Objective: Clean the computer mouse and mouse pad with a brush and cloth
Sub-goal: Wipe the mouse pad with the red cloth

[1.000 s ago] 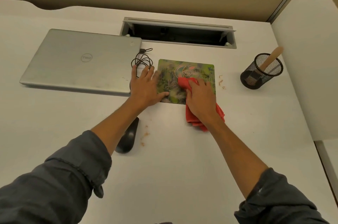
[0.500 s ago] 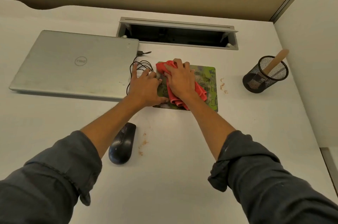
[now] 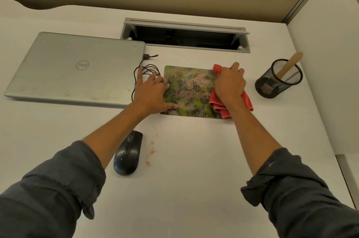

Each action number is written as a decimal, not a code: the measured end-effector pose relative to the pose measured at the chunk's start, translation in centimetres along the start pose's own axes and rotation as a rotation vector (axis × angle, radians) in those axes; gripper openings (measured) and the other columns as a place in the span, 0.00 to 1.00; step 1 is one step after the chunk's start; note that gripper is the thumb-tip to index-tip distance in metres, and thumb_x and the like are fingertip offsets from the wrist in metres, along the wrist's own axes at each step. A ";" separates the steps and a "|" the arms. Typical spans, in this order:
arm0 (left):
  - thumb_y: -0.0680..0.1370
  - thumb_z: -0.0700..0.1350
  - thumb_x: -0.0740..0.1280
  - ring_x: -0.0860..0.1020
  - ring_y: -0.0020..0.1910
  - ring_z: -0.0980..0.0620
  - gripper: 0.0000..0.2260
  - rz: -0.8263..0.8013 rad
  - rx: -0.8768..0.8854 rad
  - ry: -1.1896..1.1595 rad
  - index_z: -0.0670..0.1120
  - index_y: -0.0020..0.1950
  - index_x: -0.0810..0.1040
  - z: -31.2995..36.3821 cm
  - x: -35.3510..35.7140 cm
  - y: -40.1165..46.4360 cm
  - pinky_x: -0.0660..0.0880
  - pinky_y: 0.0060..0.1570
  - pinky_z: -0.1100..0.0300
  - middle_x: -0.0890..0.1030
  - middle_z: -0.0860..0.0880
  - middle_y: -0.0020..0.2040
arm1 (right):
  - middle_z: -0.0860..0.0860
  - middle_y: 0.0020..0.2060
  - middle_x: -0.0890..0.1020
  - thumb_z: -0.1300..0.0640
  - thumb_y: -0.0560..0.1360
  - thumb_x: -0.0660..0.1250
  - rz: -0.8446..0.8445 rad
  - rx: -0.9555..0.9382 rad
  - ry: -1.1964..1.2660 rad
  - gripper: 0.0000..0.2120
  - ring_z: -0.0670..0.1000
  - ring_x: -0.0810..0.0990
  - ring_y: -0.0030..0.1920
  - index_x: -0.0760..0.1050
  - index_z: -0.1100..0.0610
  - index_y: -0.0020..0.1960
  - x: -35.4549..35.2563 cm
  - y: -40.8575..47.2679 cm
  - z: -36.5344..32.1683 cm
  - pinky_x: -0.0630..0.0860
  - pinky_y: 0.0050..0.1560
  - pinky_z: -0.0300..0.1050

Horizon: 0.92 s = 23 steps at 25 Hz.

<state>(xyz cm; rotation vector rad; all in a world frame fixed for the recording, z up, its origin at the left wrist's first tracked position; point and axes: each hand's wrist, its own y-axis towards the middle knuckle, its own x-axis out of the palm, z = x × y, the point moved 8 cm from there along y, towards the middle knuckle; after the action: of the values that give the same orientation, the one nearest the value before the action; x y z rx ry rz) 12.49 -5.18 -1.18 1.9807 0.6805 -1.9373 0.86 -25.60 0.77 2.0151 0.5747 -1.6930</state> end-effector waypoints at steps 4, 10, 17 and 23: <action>0.70 0.72 0.60 0.66 0.71 0.51 0.34 0.003 0.072 -0.142 0.51 0.68 0.74 -1.2 -0.6 0.8 0.30 0.70 0.41 0.75 0.49 0.65 | 0.56 0.59 0.72 0.51 0.81 0.59 -0.072 -0.353 0.133 0.15 0.57 0.73 0.57 0.75 0.54 0.64 1.0 -2.1 -9.6 0.75 0.53 0.51; 0.73 0.62 0.66 0.57 0.75 0.51 0.30 -0.072 0.138 -0.123 0.50 0.71 0.70 -2.1 0.4 0.9 0.32 0.69 0.37 0.67 0.50 0.72 | 0.57 0.63 0.69 0.55 0.81 0.59 -0.202 -0.433 0.022 0.16 0.59 0.71 0.60 0.72 0.50 0.68 3.5 -2.6 -13.7 0.75 0.54 0.52; 0.72 0.59 0.68 0.54 0.76 0.53 0.31 -0.080 0.068 -0.167 0.50 0.73 0.67 -2.5 1.1 0.9 0.33 0.68 0.33 0.66 0.51 0.73 | 0.58 0.64 0.68 0.54 0.80 0.60 -0.215 -0.514 0.056 0.16 0.63 0.69 0.62 0.73 0.48 0.66 2.7 -8.1 -11.7 0.75 0.46 0.55; 0.75 0.61 0.65 0.47 0.78 0.49 0.31 -0.166 0.095 -0.136 0.60 0.76 0.56 -2.5 2.0 0.9 0.30 0.66 0.34 0.56 0.51 0.78 | 0.57 0.66 0.67 0.57 0.77 0.63 -0.217 -0.582 -0.038 0.19 0.60 0.69 0.62 0.72 0.49 0.67 2.4 -13.3 -11.0 0.75 0.43 0.50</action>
<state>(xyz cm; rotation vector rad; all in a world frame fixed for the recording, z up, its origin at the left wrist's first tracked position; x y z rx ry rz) 15.10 -4.38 -3.15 1.8768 0.7513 -2.2171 2.40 -8.27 -0.88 1.5403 1.1538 -1.4477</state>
